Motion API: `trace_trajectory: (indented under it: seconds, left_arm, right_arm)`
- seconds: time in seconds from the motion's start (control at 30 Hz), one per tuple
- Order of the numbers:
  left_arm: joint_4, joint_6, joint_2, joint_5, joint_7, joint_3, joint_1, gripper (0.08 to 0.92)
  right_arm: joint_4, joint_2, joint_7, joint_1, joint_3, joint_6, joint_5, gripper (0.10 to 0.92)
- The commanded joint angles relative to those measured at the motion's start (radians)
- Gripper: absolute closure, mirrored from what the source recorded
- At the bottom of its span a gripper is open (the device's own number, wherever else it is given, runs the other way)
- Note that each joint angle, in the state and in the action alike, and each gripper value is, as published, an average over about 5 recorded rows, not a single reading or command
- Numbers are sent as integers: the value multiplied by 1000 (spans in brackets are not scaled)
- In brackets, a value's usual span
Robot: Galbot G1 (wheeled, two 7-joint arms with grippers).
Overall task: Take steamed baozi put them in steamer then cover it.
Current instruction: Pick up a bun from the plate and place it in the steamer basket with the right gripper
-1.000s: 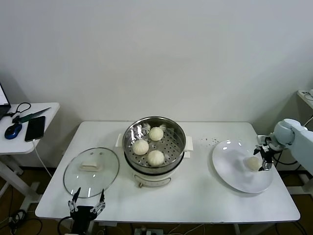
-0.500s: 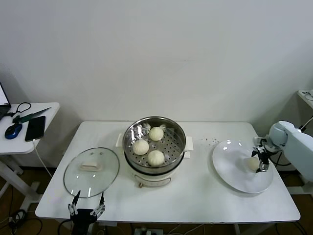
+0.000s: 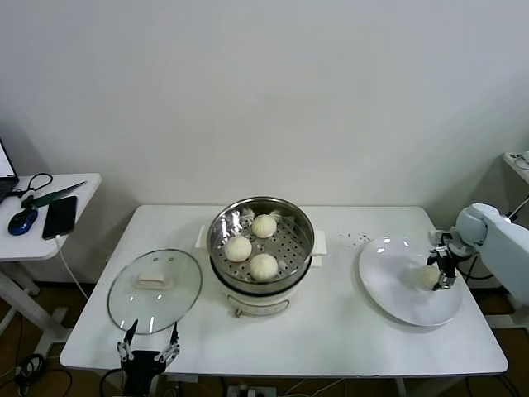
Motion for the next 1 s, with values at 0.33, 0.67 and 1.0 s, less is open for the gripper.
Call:
trace_trajectory:
  seconds: [0.33,0.67,1.0]
  left_arm:
    - [-2,1,7,-6,0,29,-11,177]
    - [-1,-11,18,-9,21,58,0,177]
    - [3,-13,29,-19,16,64,-6,177]
  right_arm:
    - [202,140,36,658,-619,-174,654,297]
    - [260,367,101,836,-773,-243,952,296]
    - [320,529,182,831,-843,-297,1038,296]
